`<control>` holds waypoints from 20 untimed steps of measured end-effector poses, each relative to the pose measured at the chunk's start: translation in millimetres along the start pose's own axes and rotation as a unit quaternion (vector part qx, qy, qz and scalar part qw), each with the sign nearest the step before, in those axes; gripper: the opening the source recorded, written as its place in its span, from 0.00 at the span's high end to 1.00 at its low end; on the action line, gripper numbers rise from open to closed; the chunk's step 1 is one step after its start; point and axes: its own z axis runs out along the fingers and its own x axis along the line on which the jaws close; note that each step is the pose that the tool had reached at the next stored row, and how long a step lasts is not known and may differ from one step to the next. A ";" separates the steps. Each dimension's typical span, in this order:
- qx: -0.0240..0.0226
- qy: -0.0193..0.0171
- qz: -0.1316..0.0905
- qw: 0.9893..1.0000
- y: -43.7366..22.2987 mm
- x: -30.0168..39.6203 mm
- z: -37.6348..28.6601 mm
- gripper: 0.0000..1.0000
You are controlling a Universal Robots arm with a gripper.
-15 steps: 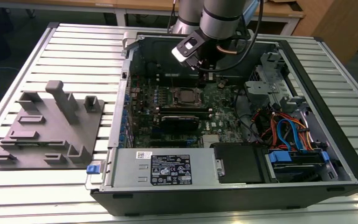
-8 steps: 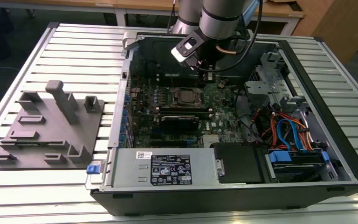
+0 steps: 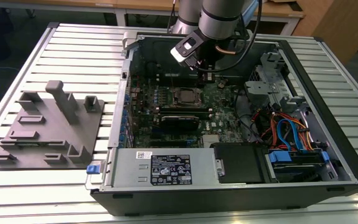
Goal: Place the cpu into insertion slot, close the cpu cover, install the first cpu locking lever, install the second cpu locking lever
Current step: 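Close the cpu cover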
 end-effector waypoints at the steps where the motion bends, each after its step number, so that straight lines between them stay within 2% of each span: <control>1: 0.000 0.000 0.000 1.000 0.0 0.0 0.0 0.90; 13: 0.000 0.000 0.000 1.000 -0.7 0.0 0.1 0.90; 20: 0.000 0.000 0.000 1.000 -4.0 -0.1 0.6 0.90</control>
